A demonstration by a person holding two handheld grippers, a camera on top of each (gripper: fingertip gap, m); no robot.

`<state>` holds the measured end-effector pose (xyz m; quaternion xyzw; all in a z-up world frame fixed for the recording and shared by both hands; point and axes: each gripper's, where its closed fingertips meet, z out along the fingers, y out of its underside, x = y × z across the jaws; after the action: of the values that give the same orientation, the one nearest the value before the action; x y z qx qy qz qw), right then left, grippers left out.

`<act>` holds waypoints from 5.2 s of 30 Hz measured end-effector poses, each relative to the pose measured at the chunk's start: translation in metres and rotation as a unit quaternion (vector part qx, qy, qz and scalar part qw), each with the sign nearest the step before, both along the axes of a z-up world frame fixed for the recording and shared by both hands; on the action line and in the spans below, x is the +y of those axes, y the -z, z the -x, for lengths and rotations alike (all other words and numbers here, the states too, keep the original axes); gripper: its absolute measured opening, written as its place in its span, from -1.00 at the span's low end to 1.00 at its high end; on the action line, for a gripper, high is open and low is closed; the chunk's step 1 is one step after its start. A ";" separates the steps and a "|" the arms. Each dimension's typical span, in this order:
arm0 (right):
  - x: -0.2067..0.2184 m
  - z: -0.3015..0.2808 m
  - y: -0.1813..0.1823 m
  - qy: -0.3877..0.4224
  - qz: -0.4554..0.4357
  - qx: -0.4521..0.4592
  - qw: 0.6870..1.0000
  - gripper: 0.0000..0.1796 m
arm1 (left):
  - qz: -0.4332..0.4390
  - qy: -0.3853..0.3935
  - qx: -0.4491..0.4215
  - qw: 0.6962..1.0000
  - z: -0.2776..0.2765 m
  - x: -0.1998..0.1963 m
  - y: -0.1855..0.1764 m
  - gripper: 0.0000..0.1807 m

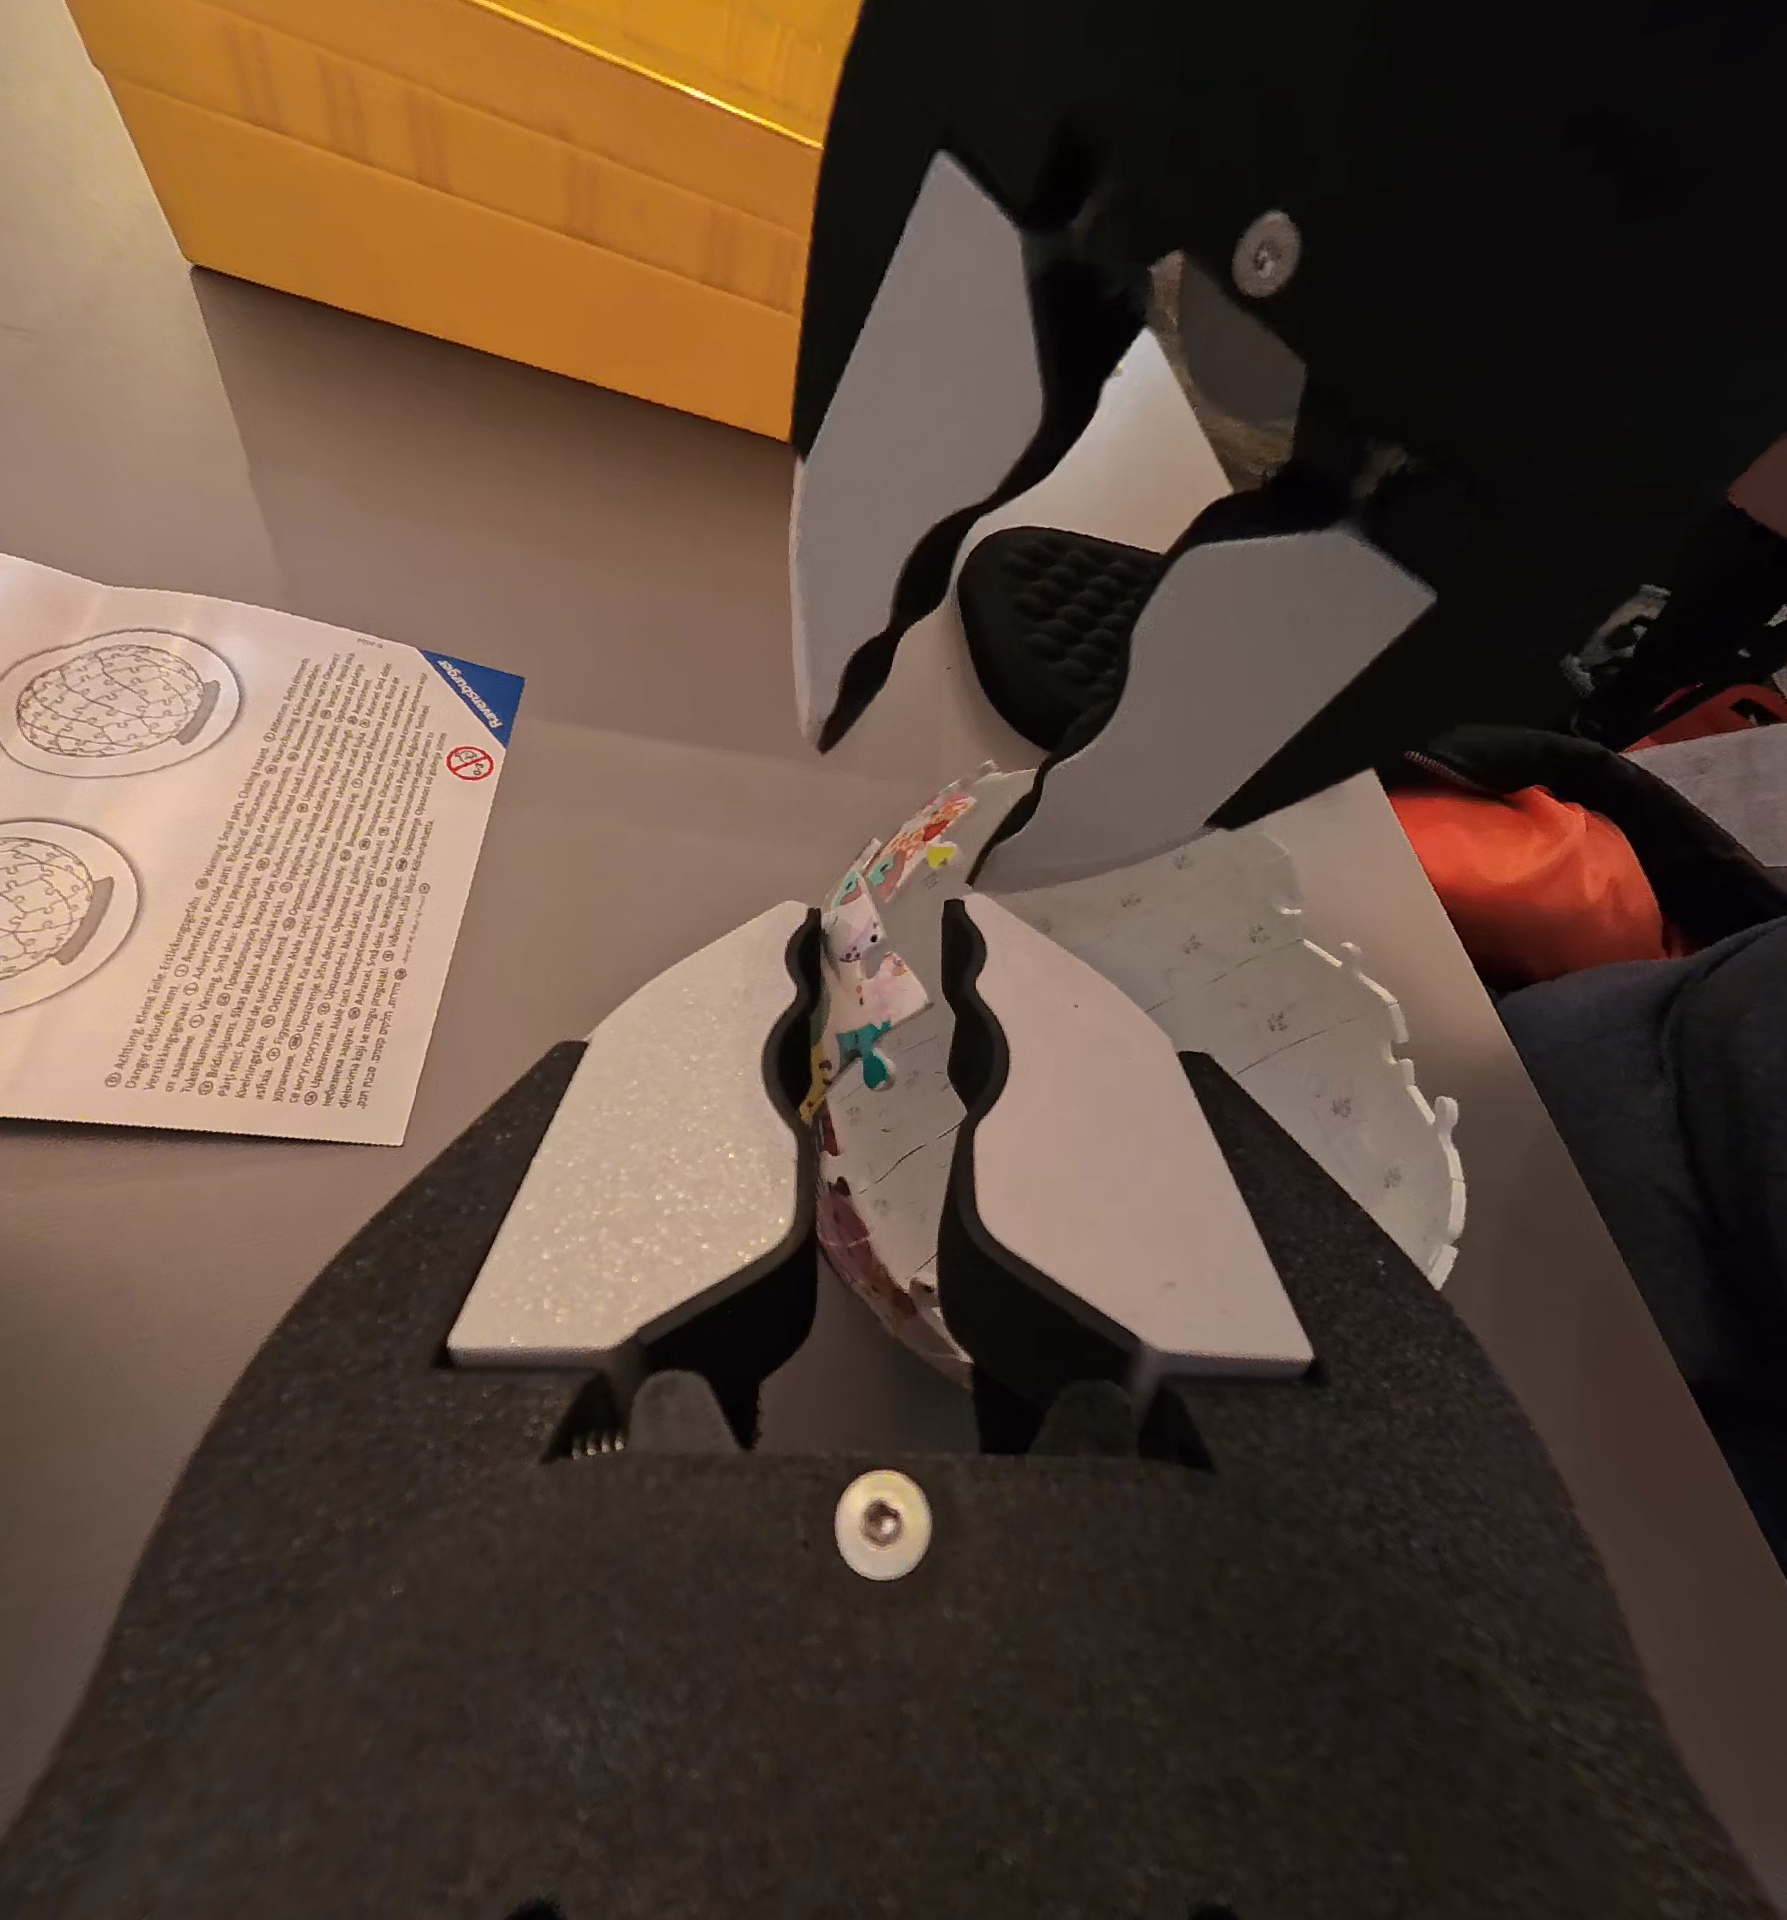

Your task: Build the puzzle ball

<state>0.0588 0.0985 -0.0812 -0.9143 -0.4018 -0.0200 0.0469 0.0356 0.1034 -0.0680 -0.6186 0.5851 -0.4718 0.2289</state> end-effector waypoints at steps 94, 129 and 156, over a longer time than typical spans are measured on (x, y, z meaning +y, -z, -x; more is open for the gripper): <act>-0.145 0.100 -0.223 -0.201 -0.502 0.518 0.663 -1.00 | -0.240 0.112 -0.308 0.914 0.052 -0.179 -0.217 -0.74; -0.009 0.028 -0.065 -0.118 -0.259 0.219 0.933 -0.62 | -0.060 -0.025 -0.200 0.978 0.059 -0.017 -0.136 -0.69; 0.017 0.013 -0.004 -0.144 -0.143 0.018 0.979 -0.79 | -0.026 -0.022 -0.097 0.995 0.044 0.013 -0.055 -0.70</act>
<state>0.0454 0.1150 -0.0769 -0.8311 -0.5212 -0.0533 0.1865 -0.0088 0.1168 -0.0129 -0.5761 0.5587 -0.5092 0.3109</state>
